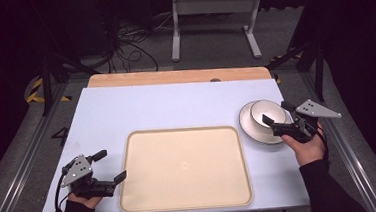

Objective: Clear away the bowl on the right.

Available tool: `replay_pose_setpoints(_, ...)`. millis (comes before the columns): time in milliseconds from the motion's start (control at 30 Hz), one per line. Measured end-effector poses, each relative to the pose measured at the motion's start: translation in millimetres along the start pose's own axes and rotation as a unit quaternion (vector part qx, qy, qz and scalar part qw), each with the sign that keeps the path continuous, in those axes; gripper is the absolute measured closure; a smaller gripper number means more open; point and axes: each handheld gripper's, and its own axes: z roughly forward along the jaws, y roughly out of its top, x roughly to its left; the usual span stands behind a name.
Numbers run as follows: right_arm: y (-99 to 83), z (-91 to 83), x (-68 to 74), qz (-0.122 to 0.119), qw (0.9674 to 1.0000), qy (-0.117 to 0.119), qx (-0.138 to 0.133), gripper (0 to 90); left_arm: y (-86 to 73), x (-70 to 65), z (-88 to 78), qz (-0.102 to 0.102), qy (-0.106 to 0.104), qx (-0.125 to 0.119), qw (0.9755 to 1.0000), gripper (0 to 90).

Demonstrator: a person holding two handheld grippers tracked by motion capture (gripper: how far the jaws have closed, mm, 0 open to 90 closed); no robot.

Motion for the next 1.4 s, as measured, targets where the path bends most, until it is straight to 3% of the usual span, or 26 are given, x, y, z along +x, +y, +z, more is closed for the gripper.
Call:
replay_pose_setpoints(400, 0.3, -1.5, -19.0, 0.009, 0.9997, -0.023, 0.005, 10.6, 0.0, 0.3, 0.2, 0.003, 0.001, -0.001, 1.0000, 0.2)
replay_pose_setpoints(867, 5.9, 8.1, -40.1, 0.020, 0.9973, -0.049, 0.050, 13.5, -0.8, -1.9, -0.8, 0.006, 0.001, 0.006, 1.0000, 0.2)
replay_pose_setpoints(1067, 5.4, 14.9, -47.6, 0.027, 0.9934, -0.067, 0.090, 16.8, -0.9, -1.5, -0.3, 0.006, 0.002, 0.005, 1.0000, 0.2)
replay_pose_setpoints(1267, 3.9, 20.6, -53.1, 0.030, 0.9911, -0.066, 0.112, 22.3, -0.6, -1.3, 0.6, 0.006, 0.001, 0.003, 1.0000, 0.2)
replay_pose_setpoints(1400, 2.9, 26.8, -58.3, 0.040, 0.9859, -0.075, 0.144, 25.5, -0.6, -1.1, 0.4, 0.005, 0.001, 0.003, 1.0000, 0.2)
